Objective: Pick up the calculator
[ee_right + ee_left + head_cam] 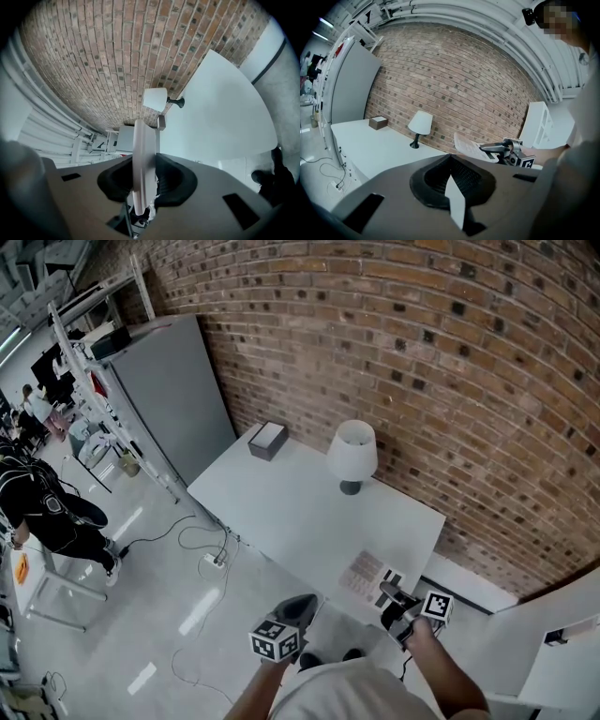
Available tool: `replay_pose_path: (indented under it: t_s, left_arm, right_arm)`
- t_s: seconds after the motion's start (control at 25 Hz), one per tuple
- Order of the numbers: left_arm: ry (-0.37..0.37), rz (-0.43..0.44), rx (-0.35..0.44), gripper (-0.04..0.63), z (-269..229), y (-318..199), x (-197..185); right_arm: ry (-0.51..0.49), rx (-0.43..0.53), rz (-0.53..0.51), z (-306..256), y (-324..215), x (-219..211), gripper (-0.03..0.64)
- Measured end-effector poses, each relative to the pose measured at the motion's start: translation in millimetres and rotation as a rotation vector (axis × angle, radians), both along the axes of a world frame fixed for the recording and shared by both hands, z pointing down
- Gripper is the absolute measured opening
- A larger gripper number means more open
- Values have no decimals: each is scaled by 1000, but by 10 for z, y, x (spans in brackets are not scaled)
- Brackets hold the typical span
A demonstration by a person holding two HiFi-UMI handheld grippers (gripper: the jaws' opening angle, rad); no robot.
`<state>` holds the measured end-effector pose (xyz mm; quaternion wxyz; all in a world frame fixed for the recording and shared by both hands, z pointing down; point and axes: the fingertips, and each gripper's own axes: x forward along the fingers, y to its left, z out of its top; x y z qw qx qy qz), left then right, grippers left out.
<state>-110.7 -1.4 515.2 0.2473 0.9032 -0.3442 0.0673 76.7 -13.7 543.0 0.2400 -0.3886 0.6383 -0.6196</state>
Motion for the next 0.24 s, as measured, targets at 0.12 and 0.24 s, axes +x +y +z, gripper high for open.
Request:
replay_pose_path:
  t_s: [0.12, 0.24]
  left_arm:
    - [3, 2, 3, 12, -23, -9, -33]
    - [2, 5, 5, 12, -30, -11, -68]
  right_arm:
    - [0, 8, -2, -42, -12, -36, 115]
    - [0, 17, -5, -73, -28, -79, 115]
